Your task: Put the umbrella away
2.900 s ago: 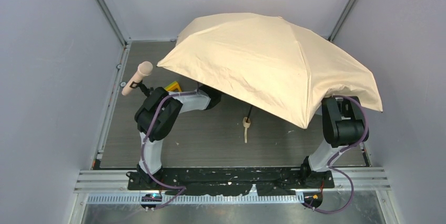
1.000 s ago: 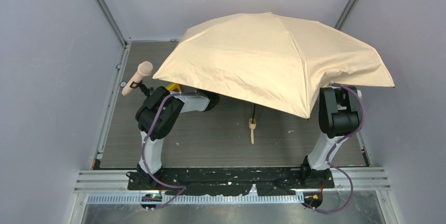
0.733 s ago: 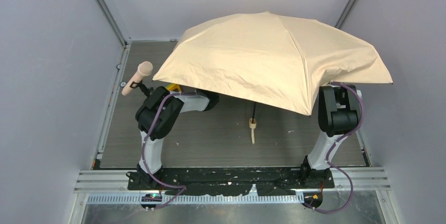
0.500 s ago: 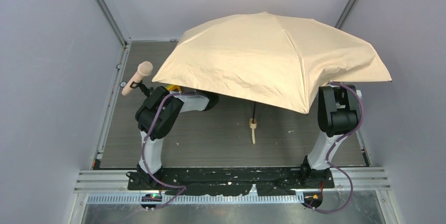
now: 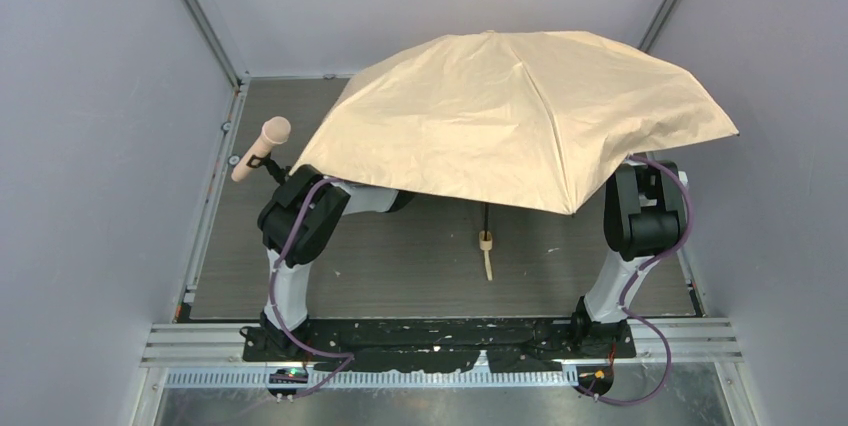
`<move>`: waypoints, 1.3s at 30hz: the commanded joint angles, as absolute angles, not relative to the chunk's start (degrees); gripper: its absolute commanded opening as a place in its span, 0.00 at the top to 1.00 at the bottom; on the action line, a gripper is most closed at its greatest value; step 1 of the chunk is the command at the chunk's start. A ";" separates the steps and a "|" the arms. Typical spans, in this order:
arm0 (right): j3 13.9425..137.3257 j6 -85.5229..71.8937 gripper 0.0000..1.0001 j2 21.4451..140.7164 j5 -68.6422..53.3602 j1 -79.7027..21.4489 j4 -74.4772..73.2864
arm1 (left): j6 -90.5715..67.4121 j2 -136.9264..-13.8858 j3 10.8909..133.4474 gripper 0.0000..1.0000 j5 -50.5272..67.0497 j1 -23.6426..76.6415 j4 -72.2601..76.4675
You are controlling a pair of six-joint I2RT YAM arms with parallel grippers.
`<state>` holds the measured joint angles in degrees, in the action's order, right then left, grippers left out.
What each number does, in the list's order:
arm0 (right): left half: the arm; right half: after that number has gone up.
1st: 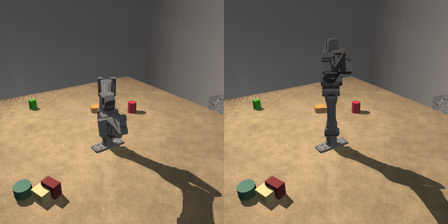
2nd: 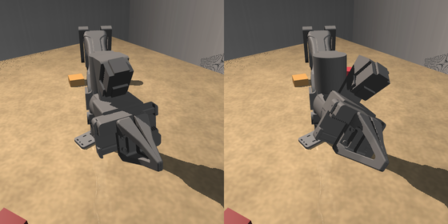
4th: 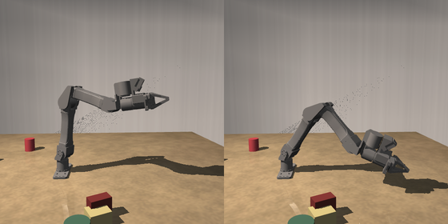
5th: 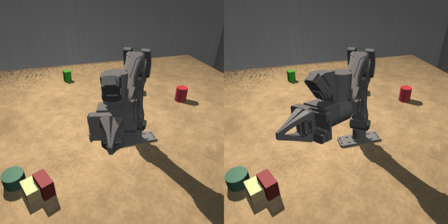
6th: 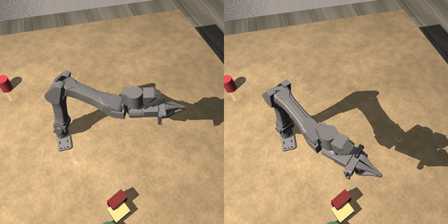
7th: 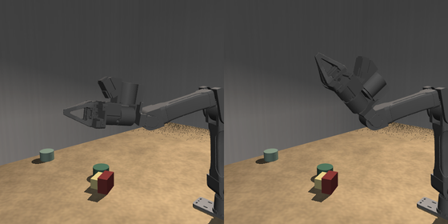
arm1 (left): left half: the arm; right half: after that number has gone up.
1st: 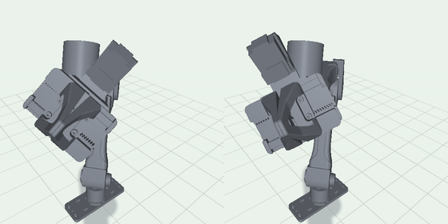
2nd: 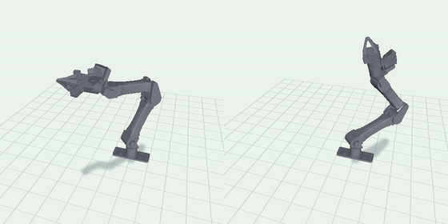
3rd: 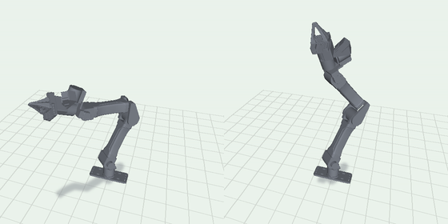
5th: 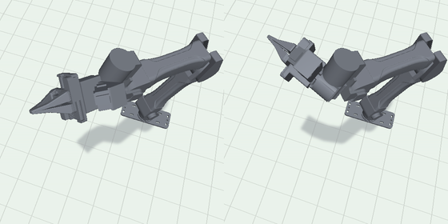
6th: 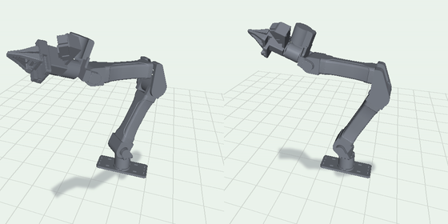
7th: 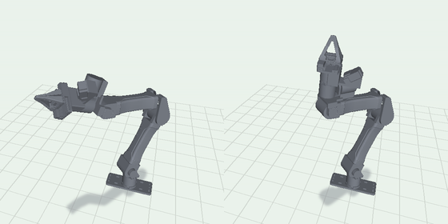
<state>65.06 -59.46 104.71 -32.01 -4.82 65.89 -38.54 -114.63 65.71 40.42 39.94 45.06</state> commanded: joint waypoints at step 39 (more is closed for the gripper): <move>56.97 -58.19 0.28 99.15 -36.11 -9.67 77.14 | -47.09 -111.30 60.88 1.00 39.55 39.64 52.30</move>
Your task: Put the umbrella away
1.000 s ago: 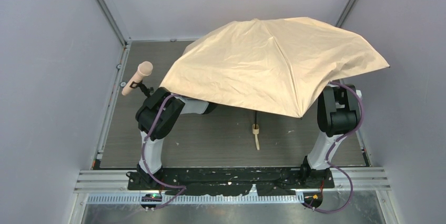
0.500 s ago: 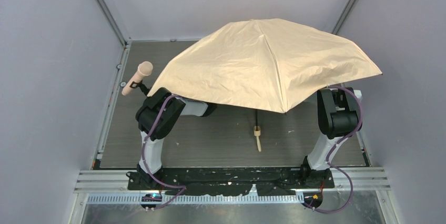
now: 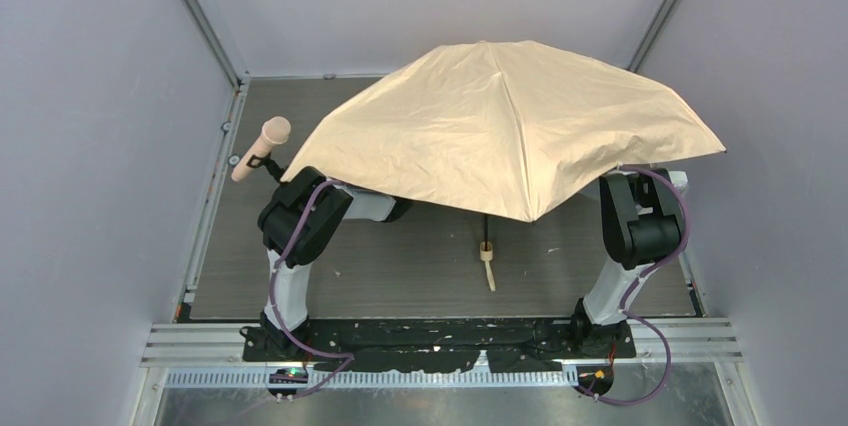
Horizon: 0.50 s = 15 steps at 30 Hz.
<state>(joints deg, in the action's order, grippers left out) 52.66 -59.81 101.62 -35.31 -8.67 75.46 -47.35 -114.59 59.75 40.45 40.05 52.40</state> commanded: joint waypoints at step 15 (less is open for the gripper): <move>55.67 -53.82 0.91 99.39 -38.93 -10.83 73.38 | -42.81 -108.28 60.48 1.00 38.67 38.74 47.85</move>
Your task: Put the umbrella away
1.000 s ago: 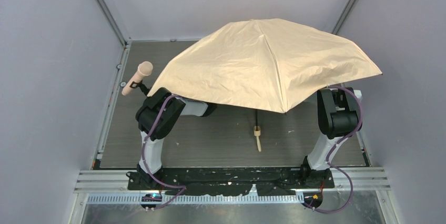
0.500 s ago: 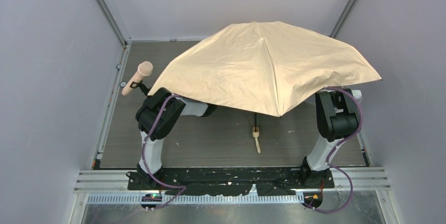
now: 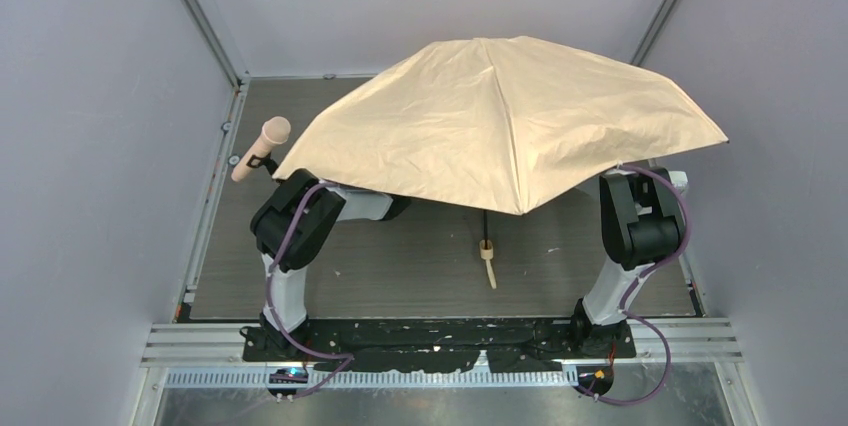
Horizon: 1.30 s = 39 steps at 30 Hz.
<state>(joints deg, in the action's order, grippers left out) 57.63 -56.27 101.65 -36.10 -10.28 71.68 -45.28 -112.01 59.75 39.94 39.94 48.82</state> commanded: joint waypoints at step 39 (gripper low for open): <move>17.23 -47.76 0.94 96.47 -26.48 -27.21 87.56 | -37.23 -96.05 52.48 1.00 35.30 36.13 57.76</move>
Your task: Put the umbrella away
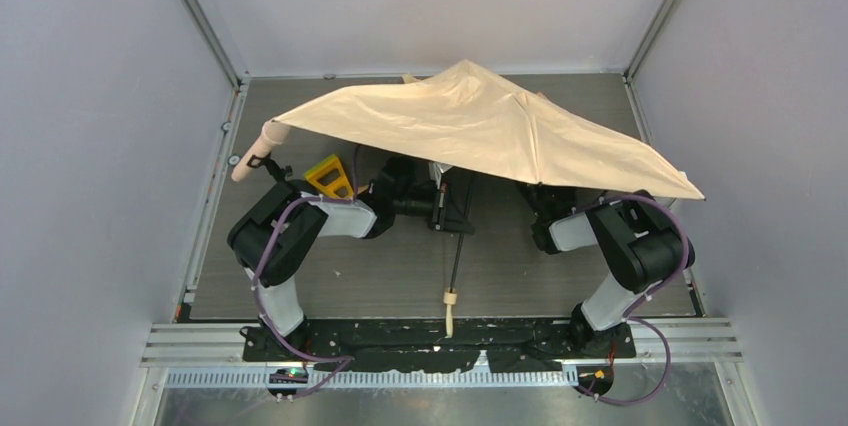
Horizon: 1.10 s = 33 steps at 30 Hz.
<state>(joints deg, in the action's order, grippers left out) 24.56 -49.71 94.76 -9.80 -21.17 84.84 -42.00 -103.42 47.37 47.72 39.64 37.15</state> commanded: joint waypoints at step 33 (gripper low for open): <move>42.04 -35.62 0.94 58.04 -11.76 -29.24 39.97 | -27.10 -74.21 47.30 0.27 37.27 40.72 36.48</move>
<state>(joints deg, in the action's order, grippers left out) 41.19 -32.64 62.06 -15.03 -27.94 35.70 -27.46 -73.82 50.65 37.95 38.79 29.67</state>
